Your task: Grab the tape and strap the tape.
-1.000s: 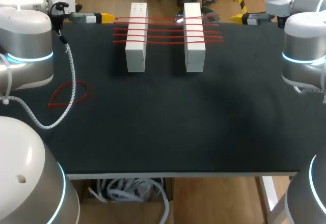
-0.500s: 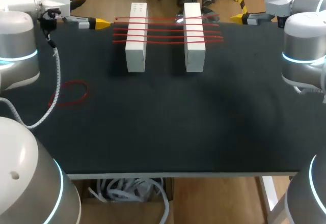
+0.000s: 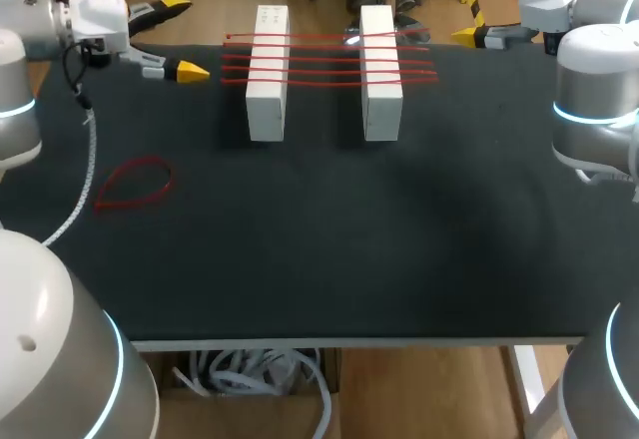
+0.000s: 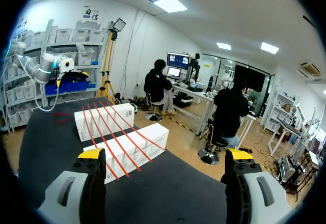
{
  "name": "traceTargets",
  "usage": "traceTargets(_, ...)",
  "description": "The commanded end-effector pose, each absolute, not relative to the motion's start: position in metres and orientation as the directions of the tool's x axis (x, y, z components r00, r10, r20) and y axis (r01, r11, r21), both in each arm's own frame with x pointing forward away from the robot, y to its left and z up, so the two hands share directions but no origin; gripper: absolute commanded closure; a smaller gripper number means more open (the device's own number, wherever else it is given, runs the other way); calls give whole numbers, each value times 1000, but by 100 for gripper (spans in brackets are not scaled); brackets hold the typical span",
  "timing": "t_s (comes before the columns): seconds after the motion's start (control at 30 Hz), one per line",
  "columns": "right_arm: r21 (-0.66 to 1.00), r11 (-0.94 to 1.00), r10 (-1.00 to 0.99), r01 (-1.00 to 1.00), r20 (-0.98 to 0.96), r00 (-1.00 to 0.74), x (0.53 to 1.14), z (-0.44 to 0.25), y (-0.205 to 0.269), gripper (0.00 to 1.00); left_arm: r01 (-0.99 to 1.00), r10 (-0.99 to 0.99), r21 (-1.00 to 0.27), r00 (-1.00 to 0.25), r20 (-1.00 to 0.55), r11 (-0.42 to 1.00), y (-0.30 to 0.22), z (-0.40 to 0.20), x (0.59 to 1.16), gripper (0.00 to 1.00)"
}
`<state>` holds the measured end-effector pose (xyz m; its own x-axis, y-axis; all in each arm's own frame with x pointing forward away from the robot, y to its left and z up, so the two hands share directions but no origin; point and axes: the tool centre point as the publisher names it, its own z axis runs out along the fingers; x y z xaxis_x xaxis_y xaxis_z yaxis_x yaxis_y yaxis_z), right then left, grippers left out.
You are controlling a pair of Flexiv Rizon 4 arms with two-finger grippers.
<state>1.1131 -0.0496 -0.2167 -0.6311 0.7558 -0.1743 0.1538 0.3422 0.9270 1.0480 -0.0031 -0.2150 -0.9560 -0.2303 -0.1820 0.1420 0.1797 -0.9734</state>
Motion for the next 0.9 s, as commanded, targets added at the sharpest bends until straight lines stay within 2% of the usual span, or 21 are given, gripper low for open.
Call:
traceTargets(0.03, 926, 344, 755, 156, -174, -632, 1114, -216, -50, 0, 160, -137, -976, -974, -180, 149, -1, -225, 1050, 0)
traceTargets(0.37, 926, 344, 755, 156, -174, -632, 1114, -216, -50, 0, 170, -73, -977, -981, -180, 126, -5, -243, 1041, 1)
traceTargets(0.43, 926, 344, 755, 156, -174, -632, 1114, -216, -50, 0, 169, -70, -978, -982, -178, 123, -5, -247, 1040, 42)
traceTargets(0.47, 926, 344, 755, 156, -174, -632, 1114, -216, -50, 0, 165, -67, -978, -982, -174, 124, -5, -249, 1040, 43)
traceTargets(0.5, 926, 344, 755, 156, -174, -632, 1114, -216, -50, 0, 163, -64, -979, -983, -172, 125, -4, -251, 1040, 49)
traceTargets(0.53, 926, 344, 755, 156, -174, -632, 1114, -216, -50, 0, 156, -64, -979, -984, -165, 130, -4, -254, 1040, 59)
traceTargets(0.63, 926, 344, 755, 156, -174, -632, 1114, -216, -50, 0, 146, -59, -979, -986, -155, 141, -3, -262, 1041, 66)
traceTargets(0.7, 926, 344, 755, 156, -174, -632, 1114, -216, -50, 0, 137, -56, -981, -988, -146, 139, -2, -266, 1041, 61)
traceTargets(0.8, 926, 344, 755, 156, -174, -632, 1114, -216, -50, 0, 125, -46, -983, -990, -133, 135, -2, -272, 1042, 63)
traceTargets(0.83, 926, 344, 755, 156, -174, -632, 1114, -216, -50, 0, 121, -44, -983, -991, -128, 135, -2, -274, 1043, 67)
traceTargets(0.9, 926, 344, 755, 156, -174, -632, 1114, -216, -50, 0, 115, -38, -985, -992, -121, 130, -2, -278, 1044, 65)
